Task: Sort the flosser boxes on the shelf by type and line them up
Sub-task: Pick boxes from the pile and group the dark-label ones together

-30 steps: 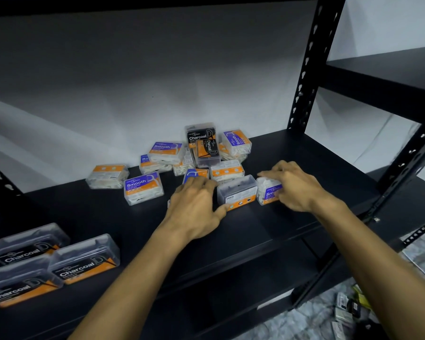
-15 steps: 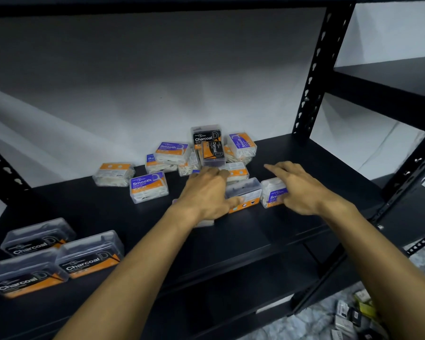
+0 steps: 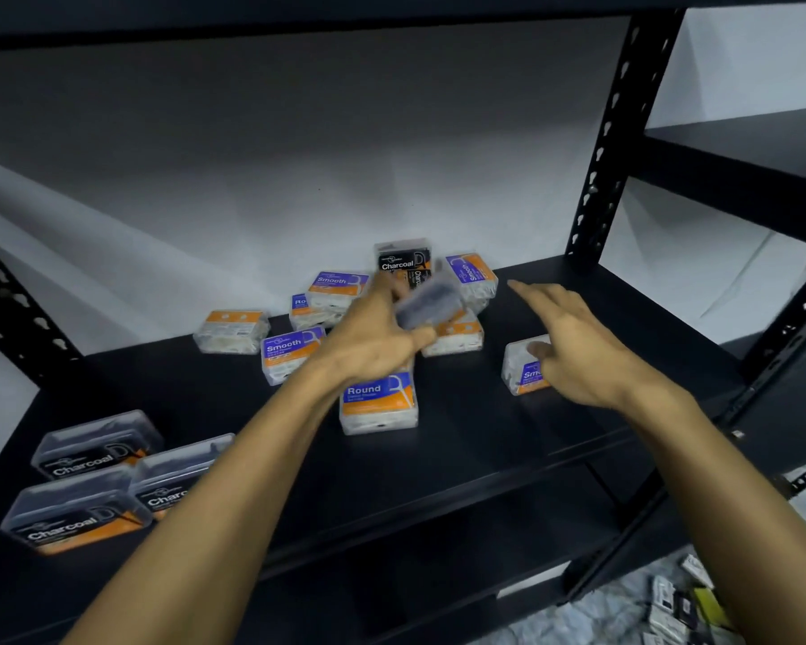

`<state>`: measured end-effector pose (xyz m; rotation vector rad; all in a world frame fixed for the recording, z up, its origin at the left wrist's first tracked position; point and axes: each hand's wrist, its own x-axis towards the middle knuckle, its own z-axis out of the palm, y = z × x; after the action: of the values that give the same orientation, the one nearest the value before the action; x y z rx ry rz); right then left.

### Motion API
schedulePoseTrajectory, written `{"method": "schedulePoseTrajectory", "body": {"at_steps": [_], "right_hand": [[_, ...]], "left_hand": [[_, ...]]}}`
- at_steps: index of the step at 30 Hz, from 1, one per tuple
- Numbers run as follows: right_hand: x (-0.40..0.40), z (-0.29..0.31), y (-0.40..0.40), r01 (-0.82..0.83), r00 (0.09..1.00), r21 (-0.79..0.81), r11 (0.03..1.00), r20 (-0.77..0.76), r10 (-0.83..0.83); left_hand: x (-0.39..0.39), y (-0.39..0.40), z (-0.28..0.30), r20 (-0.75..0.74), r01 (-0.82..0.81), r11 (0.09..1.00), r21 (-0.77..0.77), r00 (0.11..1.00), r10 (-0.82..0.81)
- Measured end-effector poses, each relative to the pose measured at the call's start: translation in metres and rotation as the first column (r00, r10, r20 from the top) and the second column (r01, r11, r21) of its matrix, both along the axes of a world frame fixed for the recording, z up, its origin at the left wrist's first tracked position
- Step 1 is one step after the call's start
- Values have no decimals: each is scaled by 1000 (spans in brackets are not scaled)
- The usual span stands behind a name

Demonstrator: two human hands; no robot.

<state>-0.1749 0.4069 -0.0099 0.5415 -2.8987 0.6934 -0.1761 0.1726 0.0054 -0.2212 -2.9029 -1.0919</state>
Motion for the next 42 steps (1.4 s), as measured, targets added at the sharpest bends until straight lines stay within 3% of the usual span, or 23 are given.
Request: {"method": "schedulePoseTrajectory", "body": {"at_steps": [5, 9, 16, 20, 26, 29, 35, 38, 42], "right_hand": [[-3, -7, -57, -170, 980, -46, 984, -111, 164], [-2, -19, -105, -336, 940, 77, 939, -27, 339], [-6, -35, -141, -368, 927, 371, 852, 77, 367], [-4, -37, -146, -359, 929, 376, 854, 57, 365], [-3, -37, -146, -357, 918, 336, 871, -44, 393], [3, -32, -145, -348, 930, 245, 905, -36, 367], [6, -24, -151, -360, 931, 51, 932, 88, 354], [7, -22, -154, -405, 898, 5, 914, 188, 397], [10, -22, -164, -448, 868, 40, 893, 260, 424]], "left_hand": [[19, -35, 15, -38, -107, 978, 179, 993, 115], [38, -58, 16, -42, -126, 964, 233, 989, 140], [61, -85, 8, -115, -237, 970, 44, 964, 241], [77, -83, 8, -123, -293, 952, -88, 952, 282], [88, -85, 2, -299, -289, 912, -293, 933, 199], [92, -87, 12, -236, -216, 937, -273, 960, 153], [93, -116, 39, -105, -272, 962, 6, 957, 271], [92, -148, 45, -75, -270, 960, -73, 961, 264], [88, -181, 35, 84, -174, 957, -231, 977, 198]]}}
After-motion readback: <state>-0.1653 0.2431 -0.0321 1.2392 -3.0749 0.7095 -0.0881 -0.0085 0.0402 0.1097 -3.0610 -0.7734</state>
